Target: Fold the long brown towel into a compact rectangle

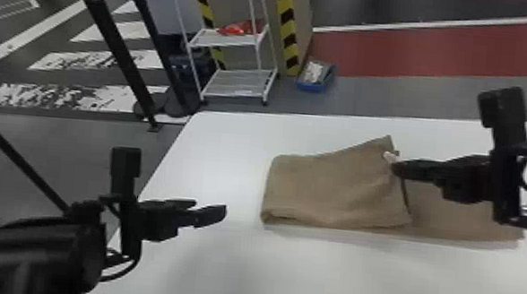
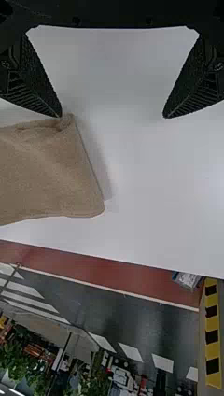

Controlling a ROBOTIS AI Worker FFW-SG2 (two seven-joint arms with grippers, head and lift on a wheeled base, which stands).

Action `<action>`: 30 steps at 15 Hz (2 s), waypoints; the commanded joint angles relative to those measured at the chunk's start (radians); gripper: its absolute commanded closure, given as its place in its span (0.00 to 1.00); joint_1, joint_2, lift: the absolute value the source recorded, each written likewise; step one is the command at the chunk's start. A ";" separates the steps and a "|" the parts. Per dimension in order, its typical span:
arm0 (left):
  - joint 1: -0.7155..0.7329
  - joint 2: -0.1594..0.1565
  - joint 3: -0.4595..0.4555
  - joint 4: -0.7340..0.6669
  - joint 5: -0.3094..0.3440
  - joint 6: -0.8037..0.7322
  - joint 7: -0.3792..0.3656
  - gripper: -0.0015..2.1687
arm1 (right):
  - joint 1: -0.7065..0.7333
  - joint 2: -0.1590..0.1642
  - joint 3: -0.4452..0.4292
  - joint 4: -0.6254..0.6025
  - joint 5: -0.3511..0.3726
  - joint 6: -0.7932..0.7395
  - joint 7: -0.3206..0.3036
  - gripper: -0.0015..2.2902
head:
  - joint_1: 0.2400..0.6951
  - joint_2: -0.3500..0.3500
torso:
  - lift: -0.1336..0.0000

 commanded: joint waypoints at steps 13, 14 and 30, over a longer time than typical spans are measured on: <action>-0.016 0.003 -0.004 0.027 0.008 -0.024 0.007 0.04 | 0.027 0.004 -0.232 -0.077 -0.067 0.147 0.001 0.48 | 1.00 0.87 | 0.08; -0.021 0.003 -0.004 0.027 0.008 -0.024 0.009 0.04 | 0.019 0.004 -0.232 -0.086 -0.077 0.169 0.006 0.48 | 1.00 0.87 | 0.08; -0.034 0.011 -0.021 0.066 0.008 -0.052 0.009 0.04 | 0.056 0.004 -0.462 -0.194 -0.155 0.340 -0.010 0.48 | 1.00 0.77 | 0.08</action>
